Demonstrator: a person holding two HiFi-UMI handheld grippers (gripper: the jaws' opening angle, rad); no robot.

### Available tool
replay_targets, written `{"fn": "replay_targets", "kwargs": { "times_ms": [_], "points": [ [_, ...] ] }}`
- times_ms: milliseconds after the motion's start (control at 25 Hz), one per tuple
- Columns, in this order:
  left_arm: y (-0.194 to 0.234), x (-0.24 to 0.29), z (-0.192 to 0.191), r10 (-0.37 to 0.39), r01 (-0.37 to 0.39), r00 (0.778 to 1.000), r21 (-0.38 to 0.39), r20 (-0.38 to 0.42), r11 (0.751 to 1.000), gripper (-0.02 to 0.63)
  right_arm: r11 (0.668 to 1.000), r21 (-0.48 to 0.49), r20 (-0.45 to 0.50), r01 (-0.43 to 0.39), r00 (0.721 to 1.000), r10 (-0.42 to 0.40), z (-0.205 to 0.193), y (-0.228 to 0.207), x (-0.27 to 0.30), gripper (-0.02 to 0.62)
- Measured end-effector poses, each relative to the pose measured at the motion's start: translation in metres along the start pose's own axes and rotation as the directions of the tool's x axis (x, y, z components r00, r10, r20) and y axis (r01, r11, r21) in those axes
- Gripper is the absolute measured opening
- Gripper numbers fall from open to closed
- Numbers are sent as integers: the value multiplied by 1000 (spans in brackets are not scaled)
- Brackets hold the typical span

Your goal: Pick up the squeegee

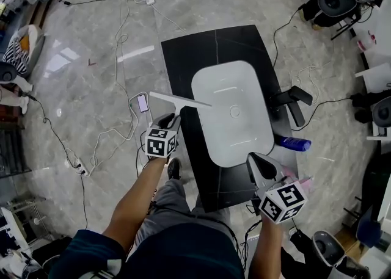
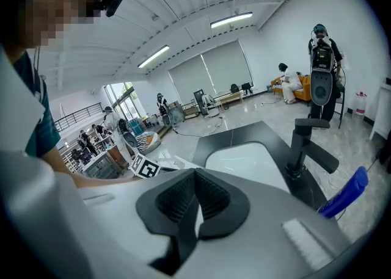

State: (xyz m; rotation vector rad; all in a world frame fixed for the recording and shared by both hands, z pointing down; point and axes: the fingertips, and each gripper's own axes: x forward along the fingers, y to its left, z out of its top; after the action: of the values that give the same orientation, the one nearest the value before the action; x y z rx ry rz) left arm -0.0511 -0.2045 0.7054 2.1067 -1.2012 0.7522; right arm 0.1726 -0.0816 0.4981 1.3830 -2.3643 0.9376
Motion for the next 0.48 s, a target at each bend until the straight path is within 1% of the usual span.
{"fn": "replay_targets", "kwargs": {
  "times_ms": [200, 480],
  "points": [
    [0, -17, 3, -12, 12, 1000, 1, 23, 1000, 78, 1000, -2, 6, -5, 1000, 5, -1, 6, 2, 11],
    [-7, -41, 9, -49, 49, 997, 2, 55, 999, 78, 1000, 3, 8, -11, 1000, 11, -4, 15, 1, 11]
  ]
}}
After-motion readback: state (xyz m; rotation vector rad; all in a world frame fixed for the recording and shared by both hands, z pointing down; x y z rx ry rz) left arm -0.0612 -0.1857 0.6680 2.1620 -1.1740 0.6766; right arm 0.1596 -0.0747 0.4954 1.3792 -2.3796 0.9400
